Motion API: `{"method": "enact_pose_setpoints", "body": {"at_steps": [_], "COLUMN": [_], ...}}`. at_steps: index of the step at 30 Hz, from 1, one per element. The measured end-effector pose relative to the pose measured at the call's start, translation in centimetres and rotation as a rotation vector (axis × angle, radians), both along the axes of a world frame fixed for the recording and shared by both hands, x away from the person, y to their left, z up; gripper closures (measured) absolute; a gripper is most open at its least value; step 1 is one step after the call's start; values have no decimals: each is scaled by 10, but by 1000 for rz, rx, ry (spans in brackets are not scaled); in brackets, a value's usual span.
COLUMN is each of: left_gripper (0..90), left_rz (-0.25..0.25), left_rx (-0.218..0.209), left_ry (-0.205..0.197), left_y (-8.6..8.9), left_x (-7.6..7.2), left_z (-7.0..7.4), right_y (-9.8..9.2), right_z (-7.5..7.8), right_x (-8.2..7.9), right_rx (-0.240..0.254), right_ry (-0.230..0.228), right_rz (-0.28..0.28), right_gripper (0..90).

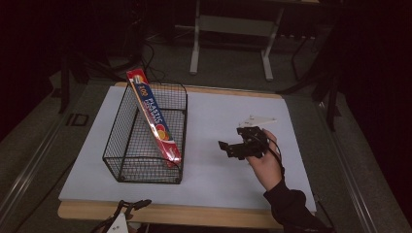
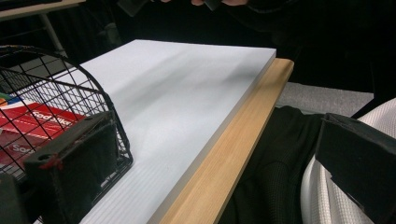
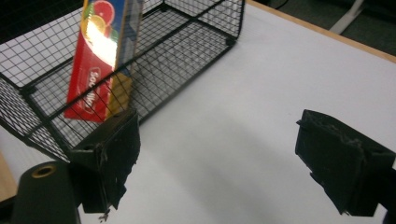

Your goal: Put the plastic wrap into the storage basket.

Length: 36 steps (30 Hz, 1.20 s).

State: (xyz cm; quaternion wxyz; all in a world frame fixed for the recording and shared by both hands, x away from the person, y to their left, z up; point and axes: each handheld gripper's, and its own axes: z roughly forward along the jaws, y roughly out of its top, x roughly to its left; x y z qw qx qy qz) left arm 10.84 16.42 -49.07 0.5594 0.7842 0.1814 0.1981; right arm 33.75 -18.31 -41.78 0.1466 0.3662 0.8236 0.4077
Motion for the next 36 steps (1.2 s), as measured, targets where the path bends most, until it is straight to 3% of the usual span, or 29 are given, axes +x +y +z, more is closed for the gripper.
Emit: {"method": "enact_pose_setpoints", "body": {"at_steps": [9,17,22,27,36], "left_gripper": [1,1,1,1,1], "left_rz": [-1,-3,-2,-2,-4], "left_rx": [3,4,5,5,5], "left_ry": [0,-1,-2,-2,-3], "left_y": [0,-1,-1,-1,-1], "left_x": [0,0,0,0,-1], "left_z": [0,0,0,0,0], "right_y": [-26,-45,-57,-68,-88], "right_z": [-19,-38,-48,-57,-68], "right_x": [-17,-28,-37,-48,-59], "right_rx": [1,1,-12,-33,-16], "right_ry": [-18,29,15,-42,-16], "right_rz": [-39,-52,-68,-96,-114], "right_gripper": [142,141,140,141,141]}}
